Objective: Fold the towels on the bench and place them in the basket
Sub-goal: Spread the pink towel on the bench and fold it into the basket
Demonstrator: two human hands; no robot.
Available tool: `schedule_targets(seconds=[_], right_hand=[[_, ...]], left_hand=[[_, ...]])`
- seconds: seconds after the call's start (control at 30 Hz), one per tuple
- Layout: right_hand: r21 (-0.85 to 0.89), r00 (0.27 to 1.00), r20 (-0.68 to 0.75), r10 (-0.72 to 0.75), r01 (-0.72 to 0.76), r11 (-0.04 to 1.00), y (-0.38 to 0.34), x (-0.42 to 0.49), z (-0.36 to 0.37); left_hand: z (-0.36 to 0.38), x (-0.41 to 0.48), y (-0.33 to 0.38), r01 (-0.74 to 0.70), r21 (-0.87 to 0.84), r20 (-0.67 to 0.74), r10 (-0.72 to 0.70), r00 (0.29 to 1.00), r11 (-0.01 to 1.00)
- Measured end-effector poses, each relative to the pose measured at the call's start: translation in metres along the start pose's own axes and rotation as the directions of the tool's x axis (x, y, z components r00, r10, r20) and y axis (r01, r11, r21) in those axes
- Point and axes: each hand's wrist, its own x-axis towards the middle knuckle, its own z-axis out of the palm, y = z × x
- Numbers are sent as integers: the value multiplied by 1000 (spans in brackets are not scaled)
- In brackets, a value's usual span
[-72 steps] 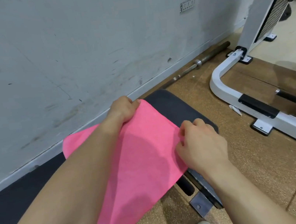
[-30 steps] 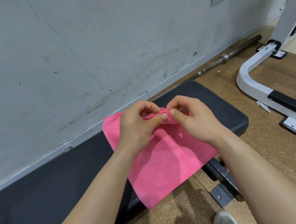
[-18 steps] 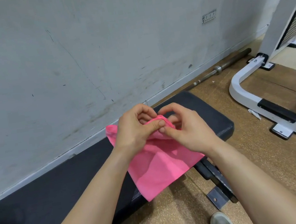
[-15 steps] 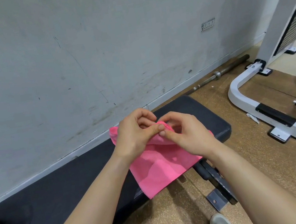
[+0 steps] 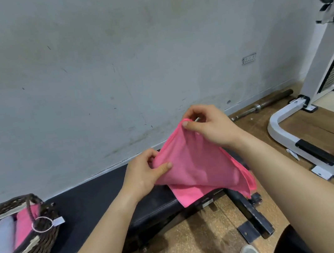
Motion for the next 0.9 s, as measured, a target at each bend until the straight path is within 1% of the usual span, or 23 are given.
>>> schedule_targets(seconds=[0.17, 0.23, 0.3, 0.43, 0.57, 0.63, 0.7, 0.8, 0.9], right_hand=[[-16, 1000, -6, -21, 21, 1000, -28, -1, 6], [-2, 1000, -25, -3, 3, 1000, -31, -1, 10], [17, 999, -50, 12, -11, 1000, -35, -1, 14], [45, 997, -64, 34, -31, 999, -43, -2, 27], [74, 995, -50, 86, -82, 994, -43, -2, 41], [92, 994, -40, 104, -100, 991, -40, -3, 47], [61, 995, -30, 98, -96, 994, -35, -5, 52], [-7, 996, 6, 94, -94, 996, -29, -12, 55], [16, 987, 108, 116, -118, 993, -29, -23, 57]], left_hand=[[-51, -42, -18, 84, 161, 51, -93, 994, 983], [-70, -60, -25, 86, 190, 40, -95, 995, 978], [-88, -77, -31, 93, 181, 10, -96, 995, 979], [-114, -107, -43, 130, 59, -78, -125, 989, 990], [-126, -122, -48, 117, -178, -189, -150, 970, 977], [-131, -125, -52, 116, -228, -229, -169, 959, 967], [-135, -127, -58, 117, -255, -265, -185, 946, 960], [-143, -129, -63, 96, -128, -412, -141, 900, 987], [-150, -131, -59, 55, -4, -560, -48, 827, 998]])
